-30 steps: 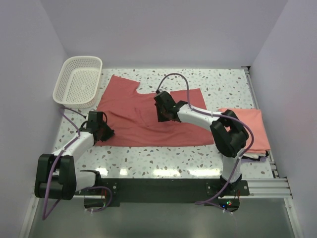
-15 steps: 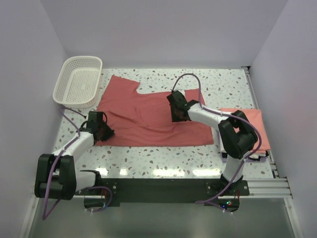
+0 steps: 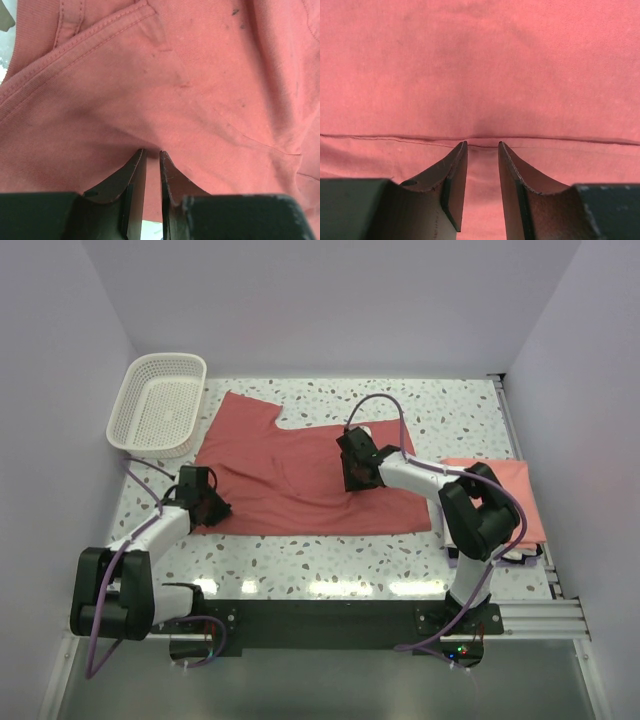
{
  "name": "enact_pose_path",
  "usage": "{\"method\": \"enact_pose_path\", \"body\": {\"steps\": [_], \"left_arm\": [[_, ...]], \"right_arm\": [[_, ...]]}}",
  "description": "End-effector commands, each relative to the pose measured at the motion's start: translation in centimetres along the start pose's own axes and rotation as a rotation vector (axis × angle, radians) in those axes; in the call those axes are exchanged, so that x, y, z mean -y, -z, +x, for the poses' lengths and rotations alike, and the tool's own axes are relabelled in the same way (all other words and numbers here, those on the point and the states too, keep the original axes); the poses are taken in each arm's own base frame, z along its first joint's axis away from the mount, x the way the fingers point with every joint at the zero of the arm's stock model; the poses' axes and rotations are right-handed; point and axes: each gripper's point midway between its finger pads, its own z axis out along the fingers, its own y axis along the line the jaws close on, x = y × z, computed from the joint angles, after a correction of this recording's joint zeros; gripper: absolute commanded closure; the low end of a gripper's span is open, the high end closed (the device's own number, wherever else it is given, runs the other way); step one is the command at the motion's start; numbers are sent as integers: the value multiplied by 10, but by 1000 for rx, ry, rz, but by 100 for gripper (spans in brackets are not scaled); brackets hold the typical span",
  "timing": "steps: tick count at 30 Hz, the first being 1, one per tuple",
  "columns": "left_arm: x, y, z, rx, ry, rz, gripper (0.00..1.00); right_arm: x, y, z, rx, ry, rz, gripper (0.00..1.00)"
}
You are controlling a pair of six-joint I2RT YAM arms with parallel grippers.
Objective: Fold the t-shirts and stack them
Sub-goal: Fold the tshirt
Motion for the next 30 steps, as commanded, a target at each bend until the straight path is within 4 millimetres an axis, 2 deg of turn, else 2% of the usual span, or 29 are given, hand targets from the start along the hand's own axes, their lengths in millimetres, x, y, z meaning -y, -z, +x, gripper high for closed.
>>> {"method": "enact_pose_path", "body": {"steps": [1, 14, 24, 30], "left_arm": [[3, -3, -2, 13, -28, 18, 79], [-1, -7, 2, 1, -26, 8, 79], [-2, -8, 3, -1, -26, 6, 79], [-3, -9, 4, -5, -27, 2, 79]], "right_arm": [[-6, -1, -4, 23, -1, -27, 65], [-10, -8, 1, 4, -3, -42, 65], [-8, -6, 7, -7, -8, -43, 66], [-10, -2, 3, 9, -2, -57, 66]]}}
